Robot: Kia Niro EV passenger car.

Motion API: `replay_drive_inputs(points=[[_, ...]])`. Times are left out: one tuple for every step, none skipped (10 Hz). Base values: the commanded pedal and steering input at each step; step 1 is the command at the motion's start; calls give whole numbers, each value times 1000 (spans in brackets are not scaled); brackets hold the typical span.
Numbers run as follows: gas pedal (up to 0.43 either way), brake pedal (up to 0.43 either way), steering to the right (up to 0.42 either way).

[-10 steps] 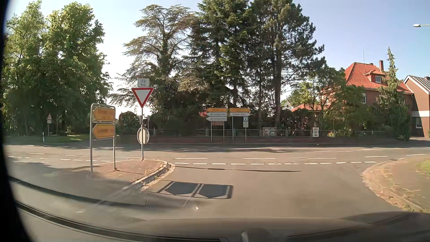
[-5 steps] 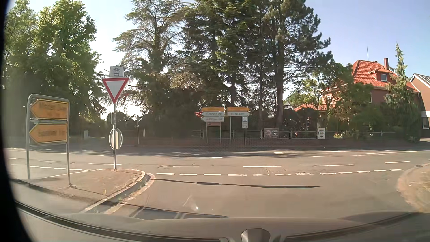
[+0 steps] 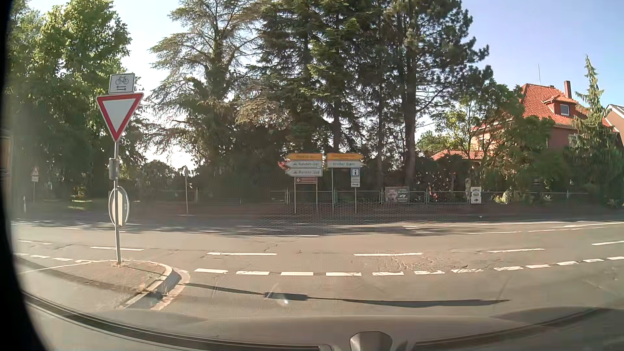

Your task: Follow the waypoints while adhering to traffic rules and regulations

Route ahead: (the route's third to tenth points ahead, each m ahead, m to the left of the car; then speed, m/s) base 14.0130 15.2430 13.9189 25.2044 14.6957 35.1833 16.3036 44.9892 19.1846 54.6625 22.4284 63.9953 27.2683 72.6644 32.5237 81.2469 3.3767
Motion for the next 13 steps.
replay_drive_inputs(points=[[0, 6, 10], [0, 6, 6], [0, 6, 1], [0, 6, -3], [0, 6, -7], [0, 6, -12], [0, 6, -17], [0, 6, -24], [28, 6, -33], [47, 6, -44], [59, 6, -57], [79, 6, -72], [87, 6, -85]])
